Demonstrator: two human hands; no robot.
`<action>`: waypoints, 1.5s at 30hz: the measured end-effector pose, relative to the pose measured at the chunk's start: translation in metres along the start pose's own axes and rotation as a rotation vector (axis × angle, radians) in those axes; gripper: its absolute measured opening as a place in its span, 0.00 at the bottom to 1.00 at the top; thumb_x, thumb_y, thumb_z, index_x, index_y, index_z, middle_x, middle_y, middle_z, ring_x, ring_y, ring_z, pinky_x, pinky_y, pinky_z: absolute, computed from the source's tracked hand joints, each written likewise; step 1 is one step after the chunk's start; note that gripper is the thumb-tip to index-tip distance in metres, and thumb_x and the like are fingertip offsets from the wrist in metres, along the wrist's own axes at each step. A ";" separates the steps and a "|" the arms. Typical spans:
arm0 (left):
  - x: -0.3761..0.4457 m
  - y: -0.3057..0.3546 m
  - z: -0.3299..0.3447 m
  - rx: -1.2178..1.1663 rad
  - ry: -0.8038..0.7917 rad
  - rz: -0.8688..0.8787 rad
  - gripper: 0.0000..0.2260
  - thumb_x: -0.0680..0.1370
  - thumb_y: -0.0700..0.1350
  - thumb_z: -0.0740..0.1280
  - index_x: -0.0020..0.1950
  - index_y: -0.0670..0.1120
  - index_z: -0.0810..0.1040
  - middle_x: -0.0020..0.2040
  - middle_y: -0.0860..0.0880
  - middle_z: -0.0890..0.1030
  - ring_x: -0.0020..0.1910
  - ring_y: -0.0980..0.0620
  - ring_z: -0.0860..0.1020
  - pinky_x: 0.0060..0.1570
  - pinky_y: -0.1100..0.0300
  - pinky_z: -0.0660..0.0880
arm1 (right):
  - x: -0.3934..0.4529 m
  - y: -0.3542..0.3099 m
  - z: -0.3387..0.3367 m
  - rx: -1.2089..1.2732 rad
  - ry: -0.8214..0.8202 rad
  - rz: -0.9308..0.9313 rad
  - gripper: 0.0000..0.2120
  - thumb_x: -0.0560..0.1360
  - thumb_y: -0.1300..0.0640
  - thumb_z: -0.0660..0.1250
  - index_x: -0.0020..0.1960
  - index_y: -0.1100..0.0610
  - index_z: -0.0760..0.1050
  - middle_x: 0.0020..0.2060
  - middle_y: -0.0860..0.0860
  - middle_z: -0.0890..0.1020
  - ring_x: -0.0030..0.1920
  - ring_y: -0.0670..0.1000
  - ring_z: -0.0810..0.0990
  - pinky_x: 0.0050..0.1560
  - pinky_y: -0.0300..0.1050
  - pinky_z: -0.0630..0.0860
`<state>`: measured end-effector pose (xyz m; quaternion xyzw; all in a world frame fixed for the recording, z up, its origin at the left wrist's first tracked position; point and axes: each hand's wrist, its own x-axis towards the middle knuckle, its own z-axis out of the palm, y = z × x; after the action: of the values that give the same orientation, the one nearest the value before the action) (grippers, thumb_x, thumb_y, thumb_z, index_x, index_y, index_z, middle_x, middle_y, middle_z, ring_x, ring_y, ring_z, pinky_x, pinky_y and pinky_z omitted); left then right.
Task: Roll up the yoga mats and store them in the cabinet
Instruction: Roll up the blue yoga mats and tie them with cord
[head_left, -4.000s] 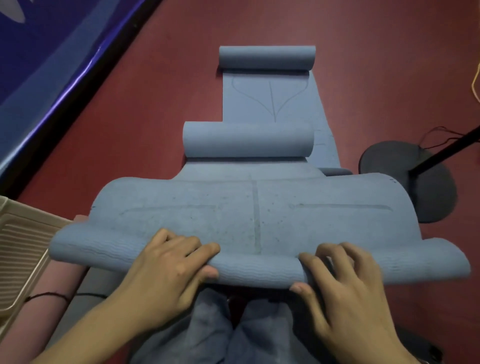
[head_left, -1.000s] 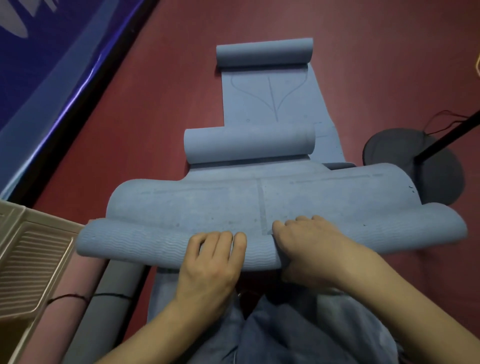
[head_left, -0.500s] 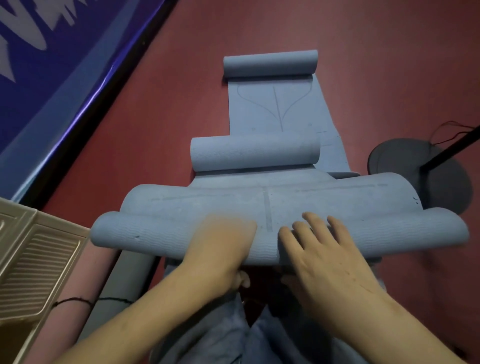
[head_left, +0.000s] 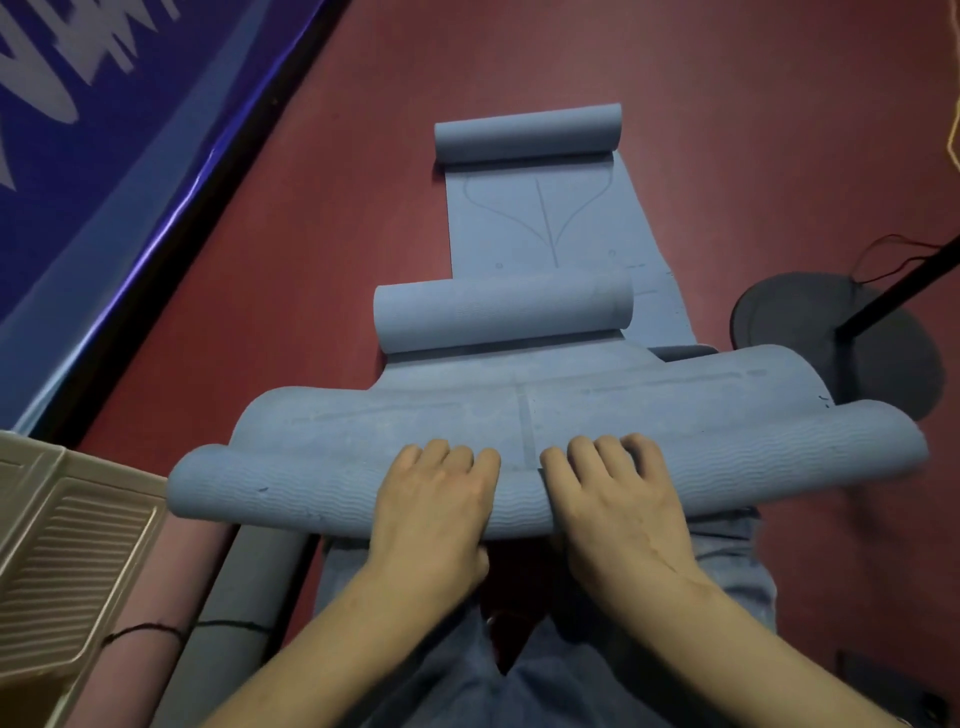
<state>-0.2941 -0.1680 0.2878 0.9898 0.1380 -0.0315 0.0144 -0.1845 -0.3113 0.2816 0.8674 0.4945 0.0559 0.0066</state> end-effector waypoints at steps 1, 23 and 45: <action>0.001 0.001 0.001 0.000 0.035 -0.015 0.26 0.49 0.41 0.74 0.40 0.51 0.65 0.35 0.51 0.73 0.38 0.47 0.71 0.39 0.56 0.58 | 0.002 0.002 -0.001 0.015 -0.028 -0.009 0.22 0.55 0.59 0.75 0.47 0.57 0.74 0.38 0.54 0.73 0.39 0.59 0.73 0.52 0.58 0.71; 0.008 -0.011 -0.002 0.012 0.217 -0.074 0.27 0.54 0.43 0.79 0.51 0.42 0.79 0.39 0.45 0.76 0.38 0.41 0.75 0.46 0.50 0.67 | 0.121 0.031 -0.059 0.358 -1.089 -0.137 0.27 0.63 0.60 0.80 0.60 0.56 0.77 0.54 0.53 0.82 0.54 0.55 0.81 0.60 0.53 0.79; 0.088 -0.039 -0.042 -0.001 -0.302 0.028 0.22 0.64 0.58 0.76 0.49 0.51 0.72 0.47 0.50 0.80 0.44 0.47 0.76 0.39 0.55 0.67 | 0.077 0.040 -0.025 0.087 -0.270 -0.103 0.25 0.67 0.48 0.73 0.57 0.50 0.64 0.51 0.51 0.74 0.52 0.56 0.75 0.47 0.50 0.60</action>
<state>-0.2175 -0.1047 0.3230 0.9756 0.1207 -0.1797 0.0358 -0.1144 -0.2667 0.3161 0.8400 0.5348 -0.0834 0.0384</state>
